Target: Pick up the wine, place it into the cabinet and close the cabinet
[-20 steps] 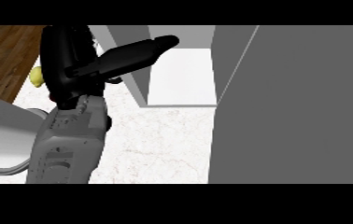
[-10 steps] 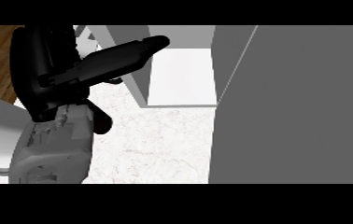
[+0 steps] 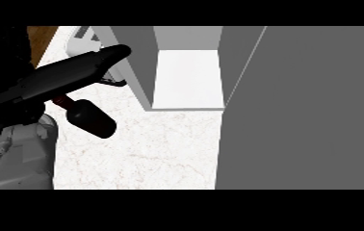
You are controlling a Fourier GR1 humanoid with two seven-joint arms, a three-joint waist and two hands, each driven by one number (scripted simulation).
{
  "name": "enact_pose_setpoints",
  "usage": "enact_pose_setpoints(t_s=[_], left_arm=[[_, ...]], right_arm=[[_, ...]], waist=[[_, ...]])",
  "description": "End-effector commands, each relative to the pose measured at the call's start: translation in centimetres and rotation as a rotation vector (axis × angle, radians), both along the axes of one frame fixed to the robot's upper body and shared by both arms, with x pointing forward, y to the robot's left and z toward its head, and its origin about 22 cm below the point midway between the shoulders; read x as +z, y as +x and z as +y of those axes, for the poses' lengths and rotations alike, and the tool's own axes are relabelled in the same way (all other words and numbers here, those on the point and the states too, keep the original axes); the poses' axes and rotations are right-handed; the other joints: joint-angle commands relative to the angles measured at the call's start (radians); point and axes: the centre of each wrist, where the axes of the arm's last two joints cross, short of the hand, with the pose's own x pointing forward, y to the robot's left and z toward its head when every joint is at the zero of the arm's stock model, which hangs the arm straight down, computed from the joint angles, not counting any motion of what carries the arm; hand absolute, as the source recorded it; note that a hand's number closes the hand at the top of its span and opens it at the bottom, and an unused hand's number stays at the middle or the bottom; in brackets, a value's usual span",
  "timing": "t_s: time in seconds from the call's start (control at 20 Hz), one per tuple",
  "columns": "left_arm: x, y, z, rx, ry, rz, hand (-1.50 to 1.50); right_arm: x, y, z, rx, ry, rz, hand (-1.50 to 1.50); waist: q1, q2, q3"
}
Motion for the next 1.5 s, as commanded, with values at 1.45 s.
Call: enact_pose_setpoints(t_s=[1.45], left_arm=[[-13.8, -2.6, 10.2, 0.042, -0.063, 0.196, -1.5]], right_arm=[[3.9, -4.8, -0.8, 0.004, 0.056, -0.075, -1.5]], waist=[[-0.006, 0.002, -0.001]])
